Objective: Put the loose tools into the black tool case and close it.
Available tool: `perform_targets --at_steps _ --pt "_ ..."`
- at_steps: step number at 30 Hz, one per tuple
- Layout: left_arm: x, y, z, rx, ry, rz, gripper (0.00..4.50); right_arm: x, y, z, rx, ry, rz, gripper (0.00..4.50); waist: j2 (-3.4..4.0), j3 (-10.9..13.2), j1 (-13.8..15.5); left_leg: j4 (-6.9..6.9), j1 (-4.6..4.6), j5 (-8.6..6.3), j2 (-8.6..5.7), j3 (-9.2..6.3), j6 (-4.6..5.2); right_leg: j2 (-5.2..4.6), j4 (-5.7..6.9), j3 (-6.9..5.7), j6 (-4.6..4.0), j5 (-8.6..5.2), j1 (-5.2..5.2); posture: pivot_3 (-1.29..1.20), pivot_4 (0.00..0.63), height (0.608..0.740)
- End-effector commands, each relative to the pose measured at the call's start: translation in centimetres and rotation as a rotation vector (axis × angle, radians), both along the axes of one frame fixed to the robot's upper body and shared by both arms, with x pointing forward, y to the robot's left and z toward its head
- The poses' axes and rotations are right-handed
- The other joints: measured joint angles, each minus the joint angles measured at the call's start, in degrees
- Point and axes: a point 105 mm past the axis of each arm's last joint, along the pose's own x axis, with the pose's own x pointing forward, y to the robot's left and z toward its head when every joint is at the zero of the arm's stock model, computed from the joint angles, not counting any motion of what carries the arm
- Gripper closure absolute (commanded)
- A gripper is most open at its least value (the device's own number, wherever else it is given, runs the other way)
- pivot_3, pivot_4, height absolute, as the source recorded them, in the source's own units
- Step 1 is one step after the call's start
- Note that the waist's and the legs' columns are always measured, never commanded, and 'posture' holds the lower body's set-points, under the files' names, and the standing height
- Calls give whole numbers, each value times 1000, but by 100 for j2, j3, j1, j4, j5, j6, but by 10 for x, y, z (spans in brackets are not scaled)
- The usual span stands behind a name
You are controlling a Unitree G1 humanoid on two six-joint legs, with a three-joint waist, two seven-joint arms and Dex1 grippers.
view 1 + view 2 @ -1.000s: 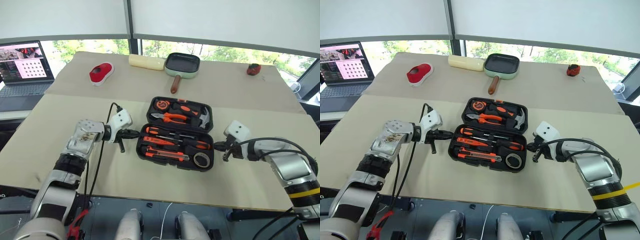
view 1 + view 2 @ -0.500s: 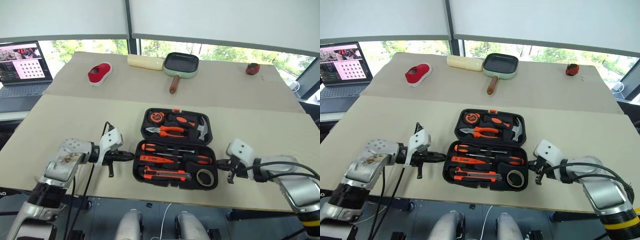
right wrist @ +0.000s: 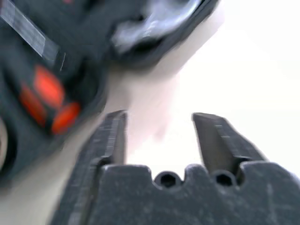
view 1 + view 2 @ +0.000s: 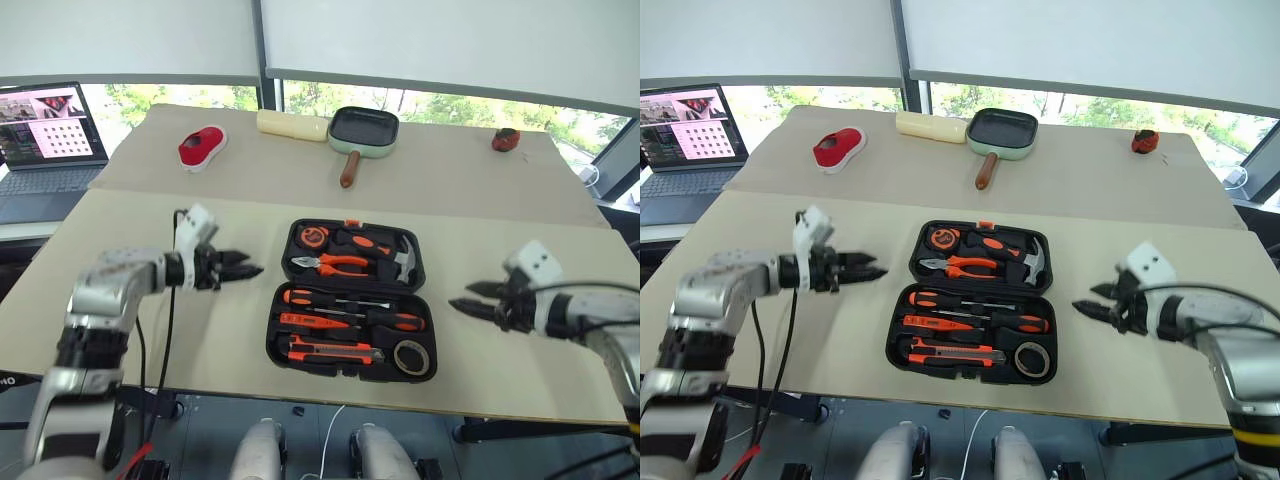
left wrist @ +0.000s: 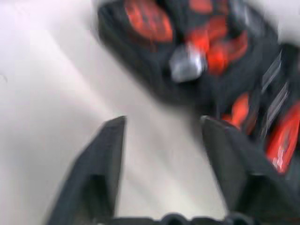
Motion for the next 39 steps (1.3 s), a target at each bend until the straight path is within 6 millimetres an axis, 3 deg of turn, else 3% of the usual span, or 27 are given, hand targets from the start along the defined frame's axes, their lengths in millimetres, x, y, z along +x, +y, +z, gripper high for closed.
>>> perform_targets --at_steps 1,2,7,10,14,20,21,23,29,35,39 --pt "9 -26 8 -75 137 17 87 22 13 9 139 51 -79 301 -2 3 -18 3 -5 2 -2 -3 -1 0 0 1 1 3 -5 0 150 740" --pt "12 -31 5 -62 155 24 2 26 19 8 164 73 -83 103 -1 3 -26 3 -5 2 -3 -5 -1 -1 2 1 2 3 -4 0 150 740" --pt "21 -39 -15 -7 200 66 2 46 31 2 239 143 -142 103 0 3 -80 -15 -9 1 -7 -5 -1 -4 0 2 1 3 -15 0 150 740" --pt "22 -41 -28 15 226 80 0 54 33 -9 233 172 -176 858 0 3 -78 -17 -24 1 -10 -2 -2 -7 3 4 0 4 -34 0 150 740" --pt "24 -41 -31 2 236 100 1112 59 34 -10 257 179 -190 2128 0 3 -69 -17 -26 2 -12 -1 -2 -12 4 4 0 4 -36 0 150 740" --pt "27 -44 -30 -56 261 123 3478 58 40 -12 276 191 -174 4277 1 3 -74 -16 -25 2 -14 -2 -3 -13 5 4 2 5 -33 0 150 740" --pt "27 -45 -29 -67 266 122 3721 58 41 -12 283 192 -172 4472 2 2 -74 -16 -24 2 -13 -2 -3 -12 6 4 2 6 -32 0 150 740" --pt "26 -46 -26 -92 278 117 4392 57 43 -12 292 192 -168 4500 4 1 -69 -16 -14 3 -15 -2 -4 -14 6 4 3 7 -20 0 150 740" --pt "20 -51 -14 -133 236 54 4479 53 51 -6 309 160 -117 4500 4 1 -83 -17 5 3 -13 -4 -4 -12 5 4 4 7 -5 0 150 740" --pt "27 -66 34 -200 -179 -6 4479 62 49 32 291 -94 -123 4500 6 6 -74 -22 -23 4 -14 -2 -7 -15 1 5 2 8 -32 0 150 740" --pt "27 -74 44 -173 -387 -31 4479 68 49 49 216 -263 -103 4500 7 7 -62 -22 -80 19 -21 1 -16 -19 16 15 5 21 -101 0 150 740"
